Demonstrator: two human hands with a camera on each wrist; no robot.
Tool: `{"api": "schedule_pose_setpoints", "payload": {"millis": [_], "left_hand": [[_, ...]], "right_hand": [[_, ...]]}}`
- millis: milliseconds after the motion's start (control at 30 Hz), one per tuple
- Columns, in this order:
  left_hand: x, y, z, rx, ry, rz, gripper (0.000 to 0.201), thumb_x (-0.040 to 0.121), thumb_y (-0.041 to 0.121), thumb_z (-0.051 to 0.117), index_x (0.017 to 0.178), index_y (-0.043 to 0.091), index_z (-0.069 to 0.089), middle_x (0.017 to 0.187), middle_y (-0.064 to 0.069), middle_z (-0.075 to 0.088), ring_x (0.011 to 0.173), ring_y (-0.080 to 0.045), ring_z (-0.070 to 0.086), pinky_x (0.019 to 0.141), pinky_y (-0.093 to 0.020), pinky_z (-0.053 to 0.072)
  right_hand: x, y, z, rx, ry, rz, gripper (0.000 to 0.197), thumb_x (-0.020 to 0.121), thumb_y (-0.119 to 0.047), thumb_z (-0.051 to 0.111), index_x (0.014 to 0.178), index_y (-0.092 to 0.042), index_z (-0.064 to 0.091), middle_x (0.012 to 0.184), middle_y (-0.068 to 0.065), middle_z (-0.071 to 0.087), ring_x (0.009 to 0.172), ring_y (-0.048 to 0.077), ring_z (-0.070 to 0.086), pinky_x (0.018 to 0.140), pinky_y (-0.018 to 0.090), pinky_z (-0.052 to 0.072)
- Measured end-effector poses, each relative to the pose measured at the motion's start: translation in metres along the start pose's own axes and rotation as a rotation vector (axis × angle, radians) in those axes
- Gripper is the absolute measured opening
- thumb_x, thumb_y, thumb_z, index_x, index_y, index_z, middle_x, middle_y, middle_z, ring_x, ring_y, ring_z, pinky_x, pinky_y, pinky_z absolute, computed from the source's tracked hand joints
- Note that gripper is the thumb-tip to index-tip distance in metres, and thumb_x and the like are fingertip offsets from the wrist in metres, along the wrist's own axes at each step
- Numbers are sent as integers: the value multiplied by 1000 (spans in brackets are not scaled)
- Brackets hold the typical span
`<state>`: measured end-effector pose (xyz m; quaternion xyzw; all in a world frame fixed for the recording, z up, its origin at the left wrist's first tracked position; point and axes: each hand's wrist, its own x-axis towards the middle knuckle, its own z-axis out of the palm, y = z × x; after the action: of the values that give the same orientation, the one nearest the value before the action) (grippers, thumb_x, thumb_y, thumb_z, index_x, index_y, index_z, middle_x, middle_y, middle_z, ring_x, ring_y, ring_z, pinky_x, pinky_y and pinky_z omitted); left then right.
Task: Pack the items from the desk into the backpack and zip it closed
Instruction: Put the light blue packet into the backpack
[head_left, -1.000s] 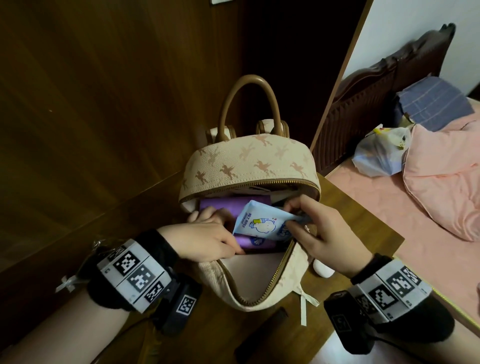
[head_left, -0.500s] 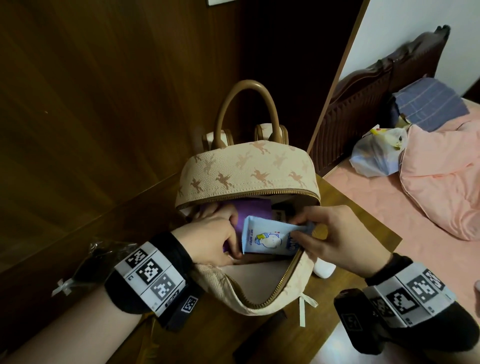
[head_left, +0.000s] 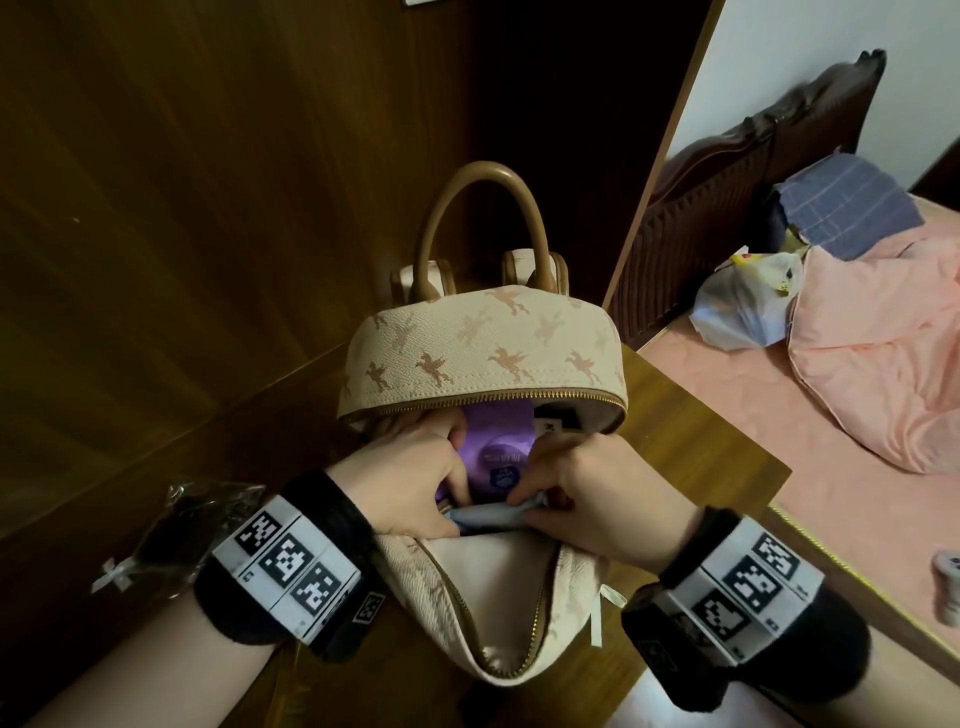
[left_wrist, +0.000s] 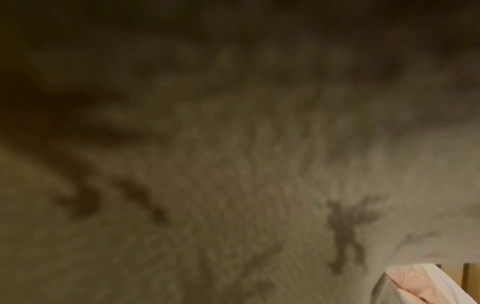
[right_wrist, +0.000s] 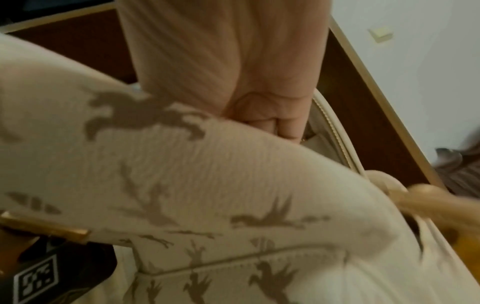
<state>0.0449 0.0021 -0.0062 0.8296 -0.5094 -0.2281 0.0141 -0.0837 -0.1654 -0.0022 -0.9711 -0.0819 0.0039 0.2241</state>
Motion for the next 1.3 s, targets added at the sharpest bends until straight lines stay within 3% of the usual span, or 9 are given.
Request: {"api": "schedule_pose_setpoints", "payload": {"millis": [133, 300, 367, 467, 667, 833, 1033, 1200, 1300], "left_hand": [[1, -2, 0, 9, -2, -8, 26, 64, 54, 72, 88, 44, 70, 106, 10, 32, 99, -16, 41, 87, -35, 37], [-2, 3, 1, 20, -6, -10, 26, 66, 53, 72, 91, 44, 71, 108, 10, 32, 97, -14, 43, 85, -32, 38], [-3, 4, 1, 12, -13, -22, 25, 68, 51, 72, 91, 41, 71, 108, 9, 33, 97, -14, 44, 82, -29, 36], [-3, 2, -1, 25, -4, -26, 24, 66, 52, 71, 87, 39, 71, 106, 9, 32, 98, -15, 41, 82, -29, 35], [-3, 4, 0, 41, 5, -33, 26, 66, 51, 71, 90, 40, 71, 107, 8, 32, 99, -16, 40, 87, -33, 36], [-2, 3, -3, 76, 34, -40, 30, 64, 60, 67, 86, 41, 70, 105, 9, 32, 101, -17, 34, 83, -32, 28], [0, 2, -7, 35, 50, -45, 26, 70, 55, 70, 94, 45, 71, 105, 10, 31, 105, -16, 29, 89, -30, 24], [3, -2, -8, -15, 44, -64, 26, 69, 53, 72, 93, 43, 71, 105, 8, 32, 109, -17, 30, 98, -32, 25], [5, -5, -7, -37, 54, -67, 25, 71, 52, 71, 95, 44, 71, 102, 9, 30, 105, -15, 30, 96, -30, 25]], "right_hand": [[-4, 3, 2, 124, -10, 51, 32, 77, -51, 49, 90, -34, 74, 88, -14, 67, 79, 2, 61, 67, 13, 41], [-2, 1, 0, 43, -131, 49, 28, 84, -42, 51, 101, -35, 72, 96, -7, 68, 88, 13, 62, 75, 30, 51], [0, -2, -2, 10, -153, 37, 25, 87, -36, 51, 100, -33, 72, 97, -6, 69, 89, 16, 63, 75, 31, 50], [4, -7, 0, 40, -131, 18, 34, 84, -40, 41, 96, -32, 72, 90, -7, 72, 83, 16, 66, 70, 32, 52], [1, -11, -1, -129, -232, 98, 26, 91, -32, 48, 110, -34, 66, 101, -1, 69, 97, 22, 61, 83, 36, 50], [13, -16, -3, -98, -218, 70, 21, 90, -25, 50, 107, -28, 63, 97, -1, 68, 91, 23, 61, 69, 25, 34], [18, -10, -3, -165, -209, 187, 21, 84, -23, 54, 98, -30, 68, 96, -5, 69, 92, 21, 61, 68, 24, 37], [22, -11, -7, -196, -242, 182, 20, 80, -21, 56, 98, -27, 64, 95, 0, 66, 91, 25, 59, 68, 27, 39], [25, -10, -6, -194, -252, 203, 20, 82, -16, 55, 95, -24, 67, 96, 3, 67, 93, 27, 60, 71, 29, 42]]}}
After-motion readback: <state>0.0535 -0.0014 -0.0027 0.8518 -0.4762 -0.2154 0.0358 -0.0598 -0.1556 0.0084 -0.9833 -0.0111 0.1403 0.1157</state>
